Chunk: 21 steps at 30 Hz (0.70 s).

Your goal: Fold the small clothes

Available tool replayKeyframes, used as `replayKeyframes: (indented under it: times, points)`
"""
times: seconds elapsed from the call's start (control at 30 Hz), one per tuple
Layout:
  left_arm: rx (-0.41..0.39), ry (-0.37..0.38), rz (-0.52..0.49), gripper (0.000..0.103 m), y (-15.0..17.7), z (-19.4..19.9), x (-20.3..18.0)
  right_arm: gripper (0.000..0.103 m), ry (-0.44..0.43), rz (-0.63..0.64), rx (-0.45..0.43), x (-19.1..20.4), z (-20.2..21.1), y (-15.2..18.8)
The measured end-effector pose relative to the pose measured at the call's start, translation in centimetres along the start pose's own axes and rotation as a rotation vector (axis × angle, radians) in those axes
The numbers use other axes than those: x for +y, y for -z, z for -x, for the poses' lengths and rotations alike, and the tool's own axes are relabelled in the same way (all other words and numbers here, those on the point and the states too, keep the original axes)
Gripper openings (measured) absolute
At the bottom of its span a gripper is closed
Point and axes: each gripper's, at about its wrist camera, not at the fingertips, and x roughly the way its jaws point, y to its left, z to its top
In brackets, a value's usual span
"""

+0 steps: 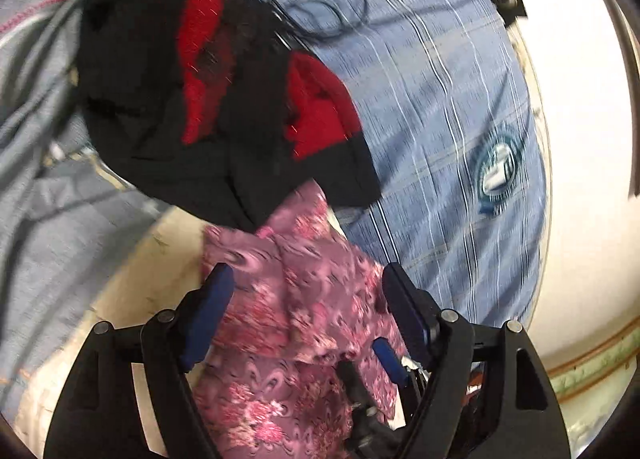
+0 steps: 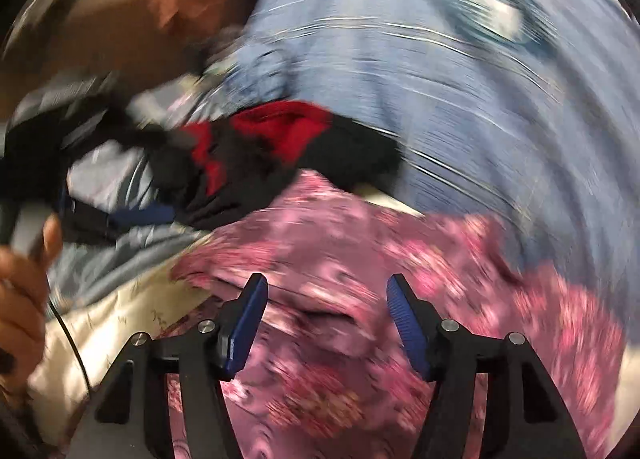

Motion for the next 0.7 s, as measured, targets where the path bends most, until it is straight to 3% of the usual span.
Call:
replayKeyframes:
  times: [0.13, 0.2, 0.3, 0.33, 0.37, 0.47, 0.53, 0.6, 0.7]
  points:
    - [-0.041, 0.011, 0.026, 0.076, -1.2, 1.5, 1.0, 0.064, 0.063, 0.259, 0.051, 5.3, -2.9, -0.6]
    - [-0.053, 0.015, 0.041, 0.076, -1.5, 1.7, 1.3, 0.063, 0.116, 0.322, 0.058, 6.5, -3.9, -0.4]
    - [-0.031, 0.03, 0.052, 0.076, -1.5, 1.4, 1.5, 0.054, 0.152, 0.35, 0.07, 7.3, -5.3, -0.6]
    - [-0.019, 0.034, 0.051, 0.076, -1.4, 1.2, 1.4, 0.033, 0.131, 0.334, 0.065, 7.3, -5.4, -0.8]
    - [-0.005, 0.039, 0.047, 0.076, -1.1, 0.9, 1.3, 0.005, 0.12, 0.311, 0.066, 7.1, -5.2, -0.9]
    - [0.045, 0.062, 0.029, 0.076, 0.1, -0.1, 0.6, 0.005, 0.028, 0.09, 0.034, 3.8, -3.5, -1.3]
    - [0.099, 0.082, 0.003, 0.076, 1.3, -1.3, -0.5, 0.005, -0.027, -0.136, -0.009, -0.5, -1.6, -0.7]
    - [0.141, 0.108, -0.008, 0.076, 3.0, -2.5, -1.3, 0.005, -0.046, -0.301, -0.036, -4.0, -0.5, 0.2]
    - [0.234, 0.15, -0.012, 0.085, 5.4, -4.9, -2.4, 0.005, -0.073, -0.561, -0.067, -10.2, 1.0, 3.0]
